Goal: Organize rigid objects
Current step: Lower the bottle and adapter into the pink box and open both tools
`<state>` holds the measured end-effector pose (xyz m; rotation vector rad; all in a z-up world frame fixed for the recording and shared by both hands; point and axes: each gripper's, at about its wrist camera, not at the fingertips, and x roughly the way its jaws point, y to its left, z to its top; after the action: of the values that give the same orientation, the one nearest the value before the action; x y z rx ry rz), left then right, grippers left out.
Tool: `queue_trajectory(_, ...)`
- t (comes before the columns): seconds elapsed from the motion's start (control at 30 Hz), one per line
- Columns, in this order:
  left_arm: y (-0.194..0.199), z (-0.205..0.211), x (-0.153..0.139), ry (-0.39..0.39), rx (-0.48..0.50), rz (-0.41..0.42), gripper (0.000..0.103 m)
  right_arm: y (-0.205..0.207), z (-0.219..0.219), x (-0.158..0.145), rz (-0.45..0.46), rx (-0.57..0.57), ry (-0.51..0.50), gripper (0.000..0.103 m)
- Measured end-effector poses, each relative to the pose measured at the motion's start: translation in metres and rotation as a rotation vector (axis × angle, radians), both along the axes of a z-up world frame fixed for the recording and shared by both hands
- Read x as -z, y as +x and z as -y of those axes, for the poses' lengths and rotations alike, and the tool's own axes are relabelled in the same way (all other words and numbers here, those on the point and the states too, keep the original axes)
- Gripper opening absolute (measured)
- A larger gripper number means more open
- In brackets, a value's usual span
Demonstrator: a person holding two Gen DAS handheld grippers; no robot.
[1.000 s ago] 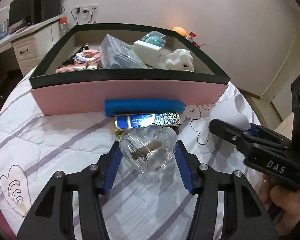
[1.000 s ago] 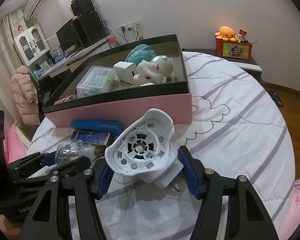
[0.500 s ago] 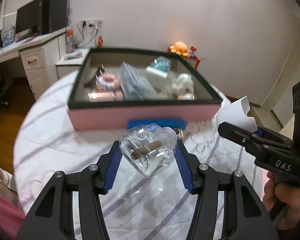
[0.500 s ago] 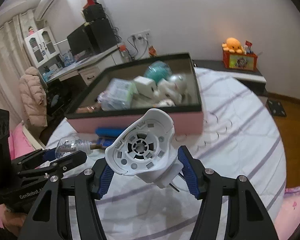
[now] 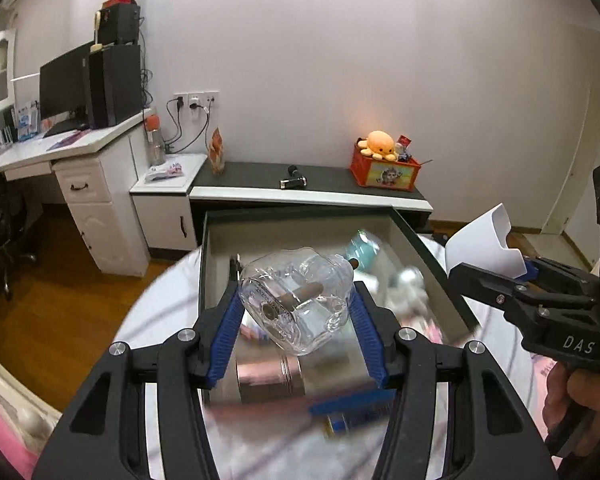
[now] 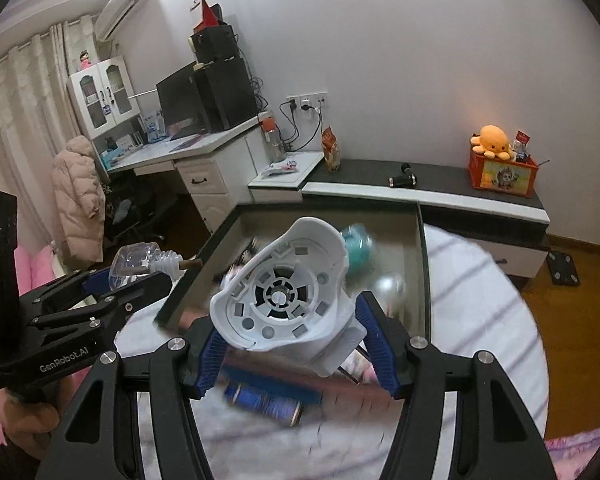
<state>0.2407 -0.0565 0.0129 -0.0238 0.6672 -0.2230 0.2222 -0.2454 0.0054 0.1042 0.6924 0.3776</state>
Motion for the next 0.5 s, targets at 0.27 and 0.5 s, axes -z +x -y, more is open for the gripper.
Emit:
queue_trajectory(0.27,0.095,0.006,0.016,0.054,-0.015,-0.079,0.054,0.092,0.006,0.001,-0.064,0.048,-0.012,0.062)
queue_trajectory(0.5,0.139,0.009,0.037,0.083,-0.021,-0.128,0.055,0.144,0.008,0.022,-0.140,0.072,-0.032,0.062)
